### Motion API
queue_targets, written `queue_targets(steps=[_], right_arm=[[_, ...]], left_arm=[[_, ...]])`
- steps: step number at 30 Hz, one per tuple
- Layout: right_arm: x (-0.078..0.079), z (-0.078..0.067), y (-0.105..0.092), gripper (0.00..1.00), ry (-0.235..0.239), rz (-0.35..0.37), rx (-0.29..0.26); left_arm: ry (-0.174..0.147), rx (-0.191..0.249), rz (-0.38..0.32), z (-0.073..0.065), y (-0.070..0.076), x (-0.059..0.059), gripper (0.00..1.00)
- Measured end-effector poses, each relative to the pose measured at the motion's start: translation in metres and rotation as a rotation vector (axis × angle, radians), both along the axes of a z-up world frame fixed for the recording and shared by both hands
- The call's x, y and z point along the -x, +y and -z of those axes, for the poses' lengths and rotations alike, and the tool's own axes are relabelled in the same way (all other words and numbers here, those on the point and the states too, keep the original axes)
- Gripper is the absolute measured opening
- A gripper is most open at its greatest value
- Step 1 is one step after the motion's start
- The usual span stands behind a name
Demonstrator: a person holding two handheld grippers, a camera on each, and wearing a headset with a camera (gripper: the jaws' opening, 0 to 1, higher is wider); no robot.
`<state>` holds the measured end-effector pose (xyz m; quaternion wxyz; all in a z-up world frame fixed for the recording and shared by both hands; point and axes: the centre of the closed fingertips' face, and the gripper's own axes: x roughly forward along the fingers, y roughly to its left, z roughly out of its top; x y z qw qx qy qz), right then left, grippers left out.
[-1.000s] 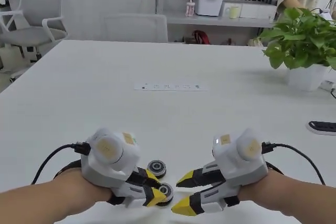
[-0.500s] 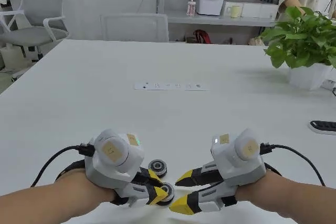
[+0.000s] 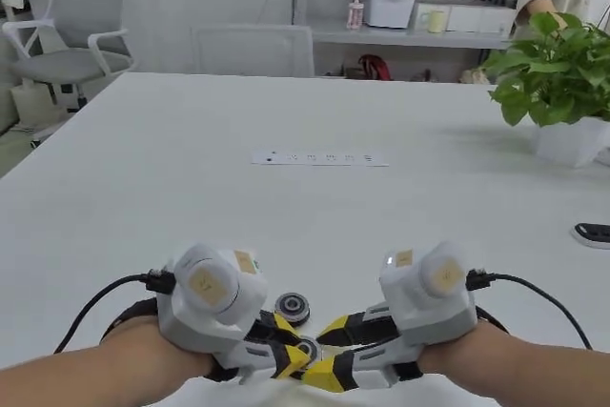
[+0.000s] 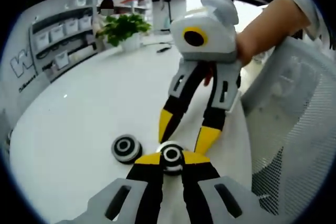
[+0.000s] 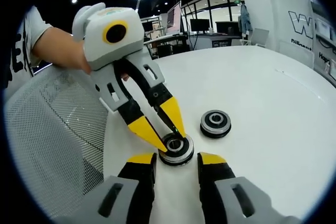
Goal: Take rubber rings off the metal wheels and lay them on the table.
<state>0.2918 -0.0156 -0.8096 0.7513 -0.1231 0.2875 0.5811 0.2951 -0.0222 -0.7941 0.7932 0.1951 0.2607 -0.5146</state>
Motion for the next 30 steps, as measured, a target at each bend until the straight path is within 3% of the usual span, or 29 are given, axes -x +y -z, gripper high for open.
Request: queue_targets(steps=[2,3,7,20,24,30], right_arm=[[0.000,0.000,0.002,0.27,-0.019,-0.013,-0.003],[0.002,0.000,0.002,0.27,0.006,-0.007,-0.008],[0.000,-0.006,0.002,0.24,-0.013,-0.001,-0.032],[0.005,-0.006,-0.004,0.22,-0.030,-0.022,-0.010],[0.007,0.000,-0.009,0.16,-0.028,-0.036,0.028],[0.007,-0.001,-0.013,0.08,-0.015,-0.023,0.024]], left_arm=[[0.000,0.001,0.000,0.000,0.000,0.000,0.13],[-0.001,0.000,0.001,0.000,0.000,0.000,0.13],[-0.004,0.001,0.001,0.000,0.000,0.000,0.13],[0.000,0.013,-0.003,0.000,0.000,0.002,0.13],[0.001,0.015,-0.005,0.000,0.001,0.002,0.13],[0.006,0.017,-0.011,0.000,0.000,0.003,0.12]])
